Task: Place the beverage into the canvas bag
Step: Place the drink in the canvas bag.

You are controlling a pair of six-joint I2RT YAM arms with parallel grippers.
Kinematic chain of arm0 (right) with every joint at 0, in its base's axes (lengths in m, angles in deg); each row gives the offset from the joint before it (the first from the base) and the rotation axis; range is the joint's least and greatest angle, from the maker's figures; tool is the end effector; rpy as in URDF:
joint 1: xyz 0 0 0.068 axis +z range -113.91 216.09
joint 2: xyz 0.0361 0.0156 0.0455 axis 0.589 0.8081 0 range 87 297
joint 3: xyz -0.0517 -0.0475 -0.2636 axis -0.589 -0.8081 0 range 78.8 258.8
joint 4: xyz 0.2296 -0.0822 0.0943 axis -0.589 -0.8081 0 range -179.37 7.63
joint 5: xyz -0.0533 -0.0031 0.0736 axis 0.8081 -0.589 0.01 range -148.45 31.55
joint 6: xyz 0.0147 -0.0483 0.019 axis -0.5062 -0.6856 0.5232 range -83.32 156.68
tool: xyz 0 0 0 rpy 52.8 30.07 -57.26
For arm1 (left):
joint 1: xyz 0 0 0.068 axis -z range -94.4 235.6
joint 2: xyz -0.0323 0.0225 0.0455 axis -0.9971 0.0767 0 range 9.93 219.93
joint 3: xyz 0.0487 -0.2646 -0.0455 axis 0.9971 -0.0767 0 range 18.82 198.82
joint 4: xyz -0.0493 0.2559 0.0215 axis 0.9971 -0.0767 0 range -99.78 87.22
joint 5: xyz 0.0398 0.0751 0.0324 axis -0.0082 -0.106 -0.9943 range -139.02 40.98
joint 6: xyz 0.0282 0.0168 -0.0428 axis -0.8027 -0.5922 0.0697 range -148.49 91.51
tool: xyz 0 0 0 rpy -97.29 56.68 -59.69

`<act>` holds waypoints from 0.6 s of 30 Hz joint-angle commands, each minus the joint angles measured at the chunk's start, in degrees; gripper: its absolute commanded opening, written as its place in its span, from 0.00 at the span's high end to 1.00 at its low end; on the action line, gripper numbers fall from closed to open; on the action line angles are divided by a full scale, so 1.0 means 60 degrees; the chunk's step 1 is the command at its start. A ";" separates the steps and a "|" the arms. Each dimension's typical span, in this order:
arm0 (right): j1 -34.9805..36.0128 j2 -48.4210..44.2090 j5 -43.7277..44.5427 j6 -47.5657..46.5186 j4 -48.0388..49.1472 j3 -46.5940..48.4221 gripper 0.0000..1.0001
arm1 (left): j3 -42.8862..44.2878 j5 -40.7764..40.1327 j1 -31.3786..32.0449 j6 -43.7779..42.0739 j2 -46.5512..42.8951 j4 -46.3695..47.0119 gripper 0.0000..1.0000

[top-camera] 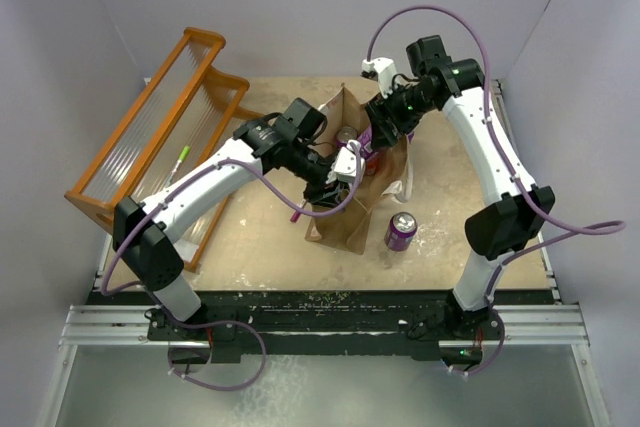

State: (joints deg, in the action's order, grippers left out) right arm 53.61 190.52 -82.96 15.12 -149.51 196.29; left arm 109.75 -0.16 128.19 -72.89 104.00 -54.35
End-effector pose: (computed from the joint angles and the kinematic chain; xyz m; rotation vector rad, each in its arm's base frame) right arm 0.3472 0.1250 0.4023 -0.9834 2.2424 0.5015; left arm 0.2343 -0.2518 0.3439 1.8431 1.4546 -1.0438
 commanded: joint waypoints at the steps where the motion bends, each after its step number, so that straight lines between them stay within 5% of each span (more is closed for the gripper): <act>1: -0.0012 -0.0438 -0.0295 -0.0420 0.0488 -0.0204 1.00 | 0.0887 0.0591 0.0238 -0.1571 0.0490 -0.1463 0.62; 11: -0.0019 -0.0570 -0.0168 -0.0611 0.1031 -0.1283 1.00 | 0.0844 -0.0428 0.0921 -0.2755 0.0895 -0.2147 0.85; 18: -0.0005 -0.0645 0.0662 -0.0505 0.1561 -0.1909 1.00 | 0.0348 -0.0972 0.1168 -0.2904 0.0651 -0.1795 0.89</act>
State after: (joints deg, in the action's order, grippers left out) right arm 53.69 190.41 -81.24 12.13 -144.63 186.17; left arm 113.51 -4.25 134.33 -87.19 108.54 -64.95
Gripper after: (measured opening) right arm 0.688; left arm 0.116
